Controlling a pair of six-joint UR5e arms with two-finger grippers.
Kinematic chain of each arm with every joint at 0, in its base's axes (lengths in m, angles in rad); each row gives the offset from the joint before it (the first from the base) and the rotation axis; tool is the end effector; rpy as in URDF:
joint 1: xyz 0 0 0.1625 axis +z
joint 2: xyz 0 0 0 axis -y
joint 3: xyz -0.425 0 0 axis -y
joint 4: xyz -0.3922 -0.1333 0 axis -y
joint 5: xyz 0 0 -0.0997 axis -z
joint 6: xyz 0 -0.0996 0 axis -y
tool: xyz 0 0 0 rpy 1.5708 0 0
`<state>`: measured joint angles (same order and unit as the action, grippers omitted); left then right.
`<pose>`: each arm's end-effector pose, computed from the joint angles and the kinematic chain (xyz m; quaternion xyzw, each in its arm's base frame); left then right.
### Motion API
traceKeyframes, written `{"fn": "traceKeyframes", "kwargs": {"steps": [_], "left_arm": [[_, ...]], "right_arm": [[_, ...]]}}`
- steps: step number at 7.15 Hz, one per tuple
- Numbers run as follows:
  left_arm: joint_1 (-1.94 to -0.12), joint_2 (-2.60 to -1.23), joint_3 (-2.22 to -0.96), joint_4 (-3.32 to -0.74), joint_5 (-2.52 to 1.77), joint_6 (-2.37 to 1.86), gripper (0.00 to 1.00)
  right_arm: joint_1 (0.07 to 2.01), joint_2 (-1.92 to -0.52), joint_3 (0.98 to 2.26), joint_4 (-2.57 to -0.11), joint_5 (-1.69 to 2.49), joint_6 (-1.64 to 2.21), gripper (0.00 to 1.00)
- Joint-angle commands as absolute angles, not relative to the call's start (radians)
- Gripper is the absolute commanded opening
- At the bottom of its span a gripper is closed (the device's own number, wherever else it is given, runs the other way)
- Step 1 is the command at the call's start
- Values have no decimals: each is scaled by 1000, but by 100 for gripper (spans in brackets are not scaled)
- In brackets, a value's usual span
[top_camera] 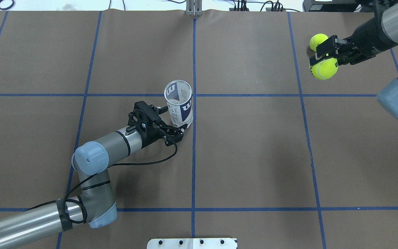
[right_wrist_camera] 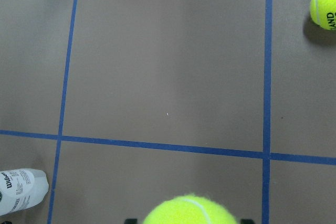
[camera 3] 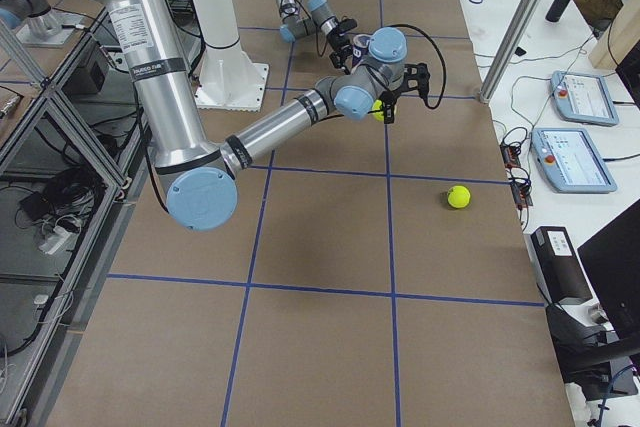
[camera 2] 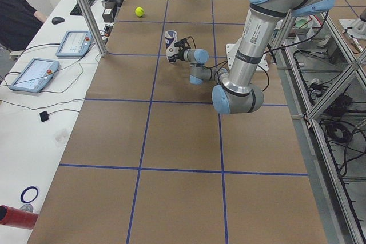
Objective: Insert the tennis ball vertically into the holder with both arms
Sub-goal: 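Lift the ball with the right gripper while the left gripper grasps the can's side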
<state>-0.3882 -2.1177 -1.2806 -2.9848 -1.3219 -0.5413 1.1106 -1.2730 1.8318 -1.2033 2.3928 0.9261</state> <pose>0.5756 -0.4059 0.3171 0.5422 0.5043 0.1225 0.6608 -0.1997 -0.5387 0.3219 0.0867 -0.5366 0.0157 0.8392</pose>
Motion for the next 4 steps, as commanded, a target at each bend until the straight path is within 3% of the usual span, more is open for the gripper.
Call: {"fn": "traceKeyframes", "kwargs": {"steps": [1, 4], "left_arm": [[-387, -2161, -1235, -2985, -1312, -541, 99], [-390, -2181, -1215, -2985, -1312, -541, 99]], "right_arm": [[1108, -1258, 1835, -1203, 2398, 943, 0], [1098, -1215, 1841, -1203, 2399, 989, 0]]}}
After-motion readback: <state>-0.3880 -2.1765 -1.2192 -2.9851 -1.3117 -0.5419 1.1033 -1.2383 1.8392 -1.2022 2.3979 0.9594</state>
